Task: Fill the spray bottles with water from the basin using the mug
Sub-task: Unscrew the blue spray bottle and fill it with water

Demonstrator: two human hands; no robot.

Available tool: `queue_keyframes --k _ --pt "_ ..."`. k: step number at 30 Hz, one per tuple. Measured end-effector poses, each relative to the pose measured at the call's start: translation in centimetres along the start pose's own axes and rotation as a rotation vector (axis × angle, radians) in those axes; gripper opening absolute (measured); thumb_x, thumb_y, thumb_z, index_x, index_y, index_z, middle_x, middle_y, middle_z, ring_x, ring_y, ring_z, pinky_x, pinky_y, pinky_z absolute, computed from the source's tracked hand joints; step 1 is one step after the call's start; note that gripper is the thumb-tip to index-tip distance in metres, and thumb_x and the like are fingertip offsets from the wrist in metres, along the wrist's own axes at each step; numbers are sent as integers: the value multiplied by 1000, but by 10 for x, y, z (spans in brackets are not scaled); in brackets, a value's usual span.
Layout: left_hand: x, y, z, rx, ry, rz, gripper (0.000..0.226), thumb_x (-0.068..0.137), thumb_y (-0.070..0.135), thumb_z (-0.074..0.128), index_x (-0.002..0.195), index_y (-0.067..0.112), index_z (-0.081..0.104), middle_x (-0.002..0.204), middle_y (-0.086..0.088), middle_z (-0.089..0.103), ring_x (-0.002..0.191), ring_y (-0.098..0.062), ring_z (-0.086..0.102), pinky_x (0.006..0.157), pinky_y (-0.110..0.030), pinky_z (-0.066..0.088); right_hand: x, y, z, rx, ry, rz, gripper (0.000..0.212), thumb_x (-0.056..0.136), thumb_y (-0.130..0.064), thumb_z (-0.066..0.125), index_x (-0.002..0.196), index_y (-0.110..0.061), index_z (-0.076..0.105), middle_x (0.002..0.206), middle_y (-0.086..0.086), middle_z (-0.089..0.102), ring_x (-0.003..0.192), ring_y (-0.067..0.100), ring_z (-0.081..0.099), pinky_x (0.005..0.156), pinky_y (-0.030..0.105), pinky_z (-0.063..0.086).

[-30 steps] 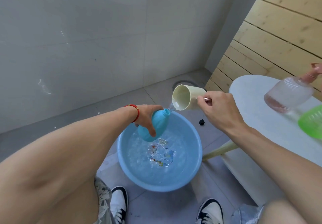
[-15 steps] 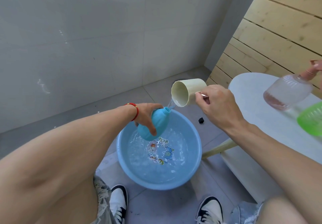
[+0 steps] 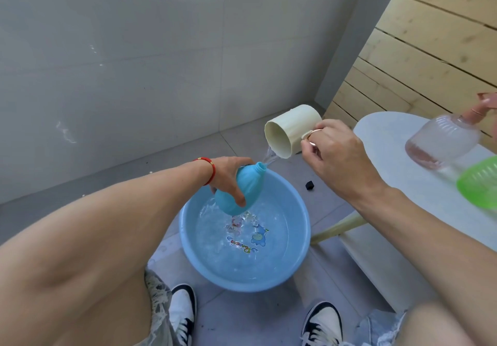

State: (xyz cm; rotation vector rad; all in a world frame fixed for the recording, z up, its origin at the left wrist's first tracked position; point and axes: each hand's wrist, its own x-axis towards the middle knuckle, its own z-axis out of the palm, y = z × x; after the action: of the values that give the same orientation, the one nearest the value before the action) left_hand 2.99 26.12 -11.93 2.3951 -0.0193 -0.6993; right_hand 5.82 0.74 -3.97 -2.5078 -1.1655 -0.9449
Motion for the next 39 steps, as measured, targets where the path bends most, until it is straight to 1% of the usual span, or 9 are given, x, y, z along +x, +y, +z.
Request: queue_keyframes --k 5,12,17,21,24,26,28,33,39 --pt "-2 1 0 -5 -8 -4 85 61 30 99 131 40 51 116 7 62 103 -21 69 68 -49 66 0 -1 -2 -68 -15 -60 30 99 -17 52 74 -3 62 75 13 65 103 38 65 76 49 58" --pt "1 3 -1 -48 -7 -9 83 60 29 99 128 42 52 116 5 63 103 -22 70 67 -49 66 -4 0 1 -180 -22 -230 30 102 -17 48 81 -3 63 80 14 64 108 38 65 71 49 56" --pt "4 1 -2 -26 7 -30 84 59 31 99 125 45 49 114 7 61 101 -22 69 66 -48 66 -9 -3 24 -37 -108 24 30 101 -19 54 80 -3 69 83 12 70 104 33 64 80 45 57" --pt "6 -4 -4 35 71 -50 85 53 35 99 122 43 50 111 6 62 98 -22 68 60 -47 65 -20 10 70 -20 -419 200 39 103 -26 49 83 -4 73 82 14 69 96 34 59 79 43 54" --pt "7 -9 -5 63 103 -47 84 53 36 98 124 39 52 110 5 63 99 -23 67 64 -52 65 -46 6 110 14 -720 366 39 104 -29 45 99 -2 73 101 19 69 104 37 59 82 43 53" --pt "8 -15 -5 56 127 -44 81 55 36 97 123 37 53 109 6 64 98 -22 67 72 -50 65 -69 -9 129 9 -871 474 25 98 -19 53 108 -2 69 114 20 65 101 38 61 76 36 48" --pt "11 -22 -3 24 134 -49 76 55 37 97 118 36 55 109 6 65 97 -20 68 74 -49 64 -96 -26 146 -35 -1000 498 29 93 -9 56 119 -4 67 123 20 63 110 39 63 82 36 48" --pt "13 -35 0 -36 126 -66 63 55 34 98 100 44 54 104 9 65 95 -18 67 78 -51 64 -148 -59 183 -135 -1089 545 33 96 -7 47 121 -15 67 122 9 68 127 31 52 93 37 46" --pt "11 -40 3 -40 106 -96 73 57 33 98 115 40 54 107 11 65 96 -15 66 81 -49 63 -170 -82 215 -16 -1146 515 39 95 -6 49 126 -20 68 127 4 67 138 28 43 94 36 50"
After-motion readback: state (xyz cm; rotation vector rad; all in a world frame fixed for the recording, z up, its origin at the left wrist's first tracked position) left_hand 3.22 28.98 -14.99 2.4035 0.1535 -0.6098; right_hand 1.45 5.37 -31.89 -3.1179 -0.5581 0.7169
